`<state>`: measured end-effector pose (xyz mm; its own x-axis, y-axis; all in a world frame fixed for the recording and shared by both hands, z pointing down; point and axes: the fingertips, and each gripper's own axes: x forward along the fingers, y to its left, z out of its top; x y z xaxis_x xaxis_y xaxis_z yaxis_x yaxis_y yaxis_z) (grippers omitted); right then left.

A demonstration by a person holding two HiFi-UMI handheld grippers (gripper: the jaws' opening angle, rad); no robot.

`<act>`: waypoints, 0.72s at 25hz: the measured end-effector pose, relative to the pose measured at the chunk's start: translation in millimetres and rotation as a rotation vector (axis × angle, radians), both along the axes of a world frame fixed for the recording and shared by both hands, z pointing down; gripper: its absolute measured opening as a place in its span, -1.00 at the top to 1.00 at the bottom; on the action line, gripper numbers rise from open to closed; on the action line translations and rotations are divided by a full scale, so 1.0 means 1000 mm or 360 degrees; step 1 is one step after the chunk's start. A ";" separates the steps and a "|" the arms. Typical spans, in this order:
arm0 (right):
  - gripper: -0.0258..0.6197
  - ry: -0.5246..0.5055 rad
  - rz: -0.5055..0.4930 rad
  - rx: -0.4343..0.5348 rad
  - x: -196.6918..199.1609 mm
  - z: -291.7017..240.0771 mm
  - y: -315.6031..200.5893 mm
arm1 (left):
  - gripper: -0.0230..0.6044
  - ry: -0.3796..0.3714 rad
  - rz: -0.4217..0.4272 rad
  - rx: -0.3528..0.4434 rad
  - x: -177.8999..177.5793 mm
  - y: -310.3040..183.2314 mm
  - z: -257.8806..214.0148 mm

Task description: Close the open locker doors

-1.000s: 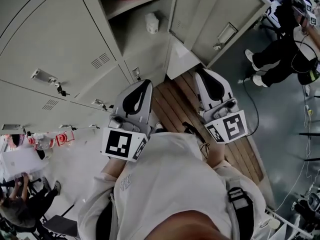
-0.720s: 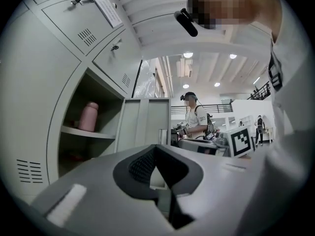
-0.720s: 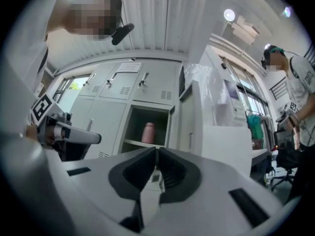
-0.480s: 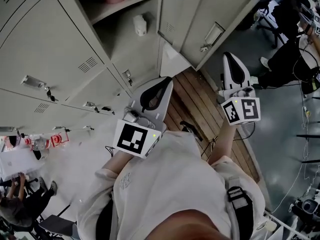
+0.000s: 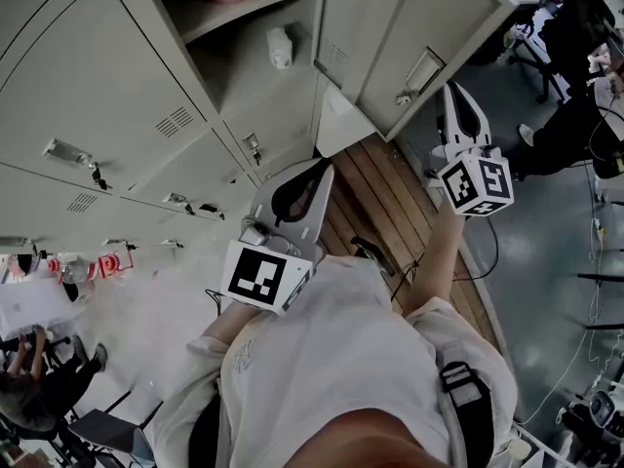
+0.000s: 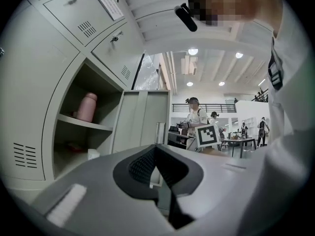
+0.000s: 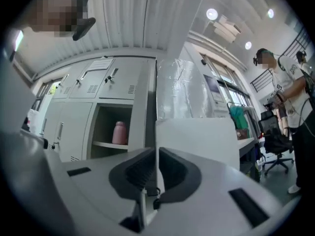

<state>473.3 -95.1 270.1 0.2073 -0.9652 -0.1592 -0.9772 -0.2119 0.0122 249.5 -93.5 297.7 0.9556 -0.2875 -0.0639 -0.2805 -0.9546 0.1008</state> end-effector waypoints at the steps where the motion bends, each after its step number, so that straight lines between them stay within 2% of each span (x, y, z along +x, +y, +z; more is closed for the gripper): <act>1: 0.84 -0.0017 -0.0038 0.0026 -0.003 -0.001 0.001 | 0.90 -0.0001 -0.0016 -0.0003 -0.002 -0.002 0.000; 5: 0.84 -0.0091 -0.0297 0.0114 -0.026 -0.006 0.001 | 0.90 -0.0011 -0.0070 -0.0008 -0.012 -0.011 0.003; 9: 0.83 -0.0146 -0.0574 0.0140 -0.056 -0.008 -0.007 | 0.90 -0.0027 -0.0132 -0.0012 -0.020 -0.020 0.006; 14: 0.83 -0.0254 -0.0997 0.0132 -0.104 -0.006 -0.024 | 0.90 -0.0034 -0.0217 -0.0006 -0.035 -0.032 0.009; 18: 0.83 -0.0224 -0.1191 0.0077 -0.140 -0.005 -0.039 | 0.90 -0.0037 -0.0293 -0.0011 -0.049 -0.041 0.009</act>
<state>333.5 -134.2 264.7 -0.4779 -0.8491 -0.2251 -0.8522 0.5103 -0.1156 200.4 -134.1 306.8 0.8881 -0.4579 -0.0401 -0.4525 -0.8863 0.0985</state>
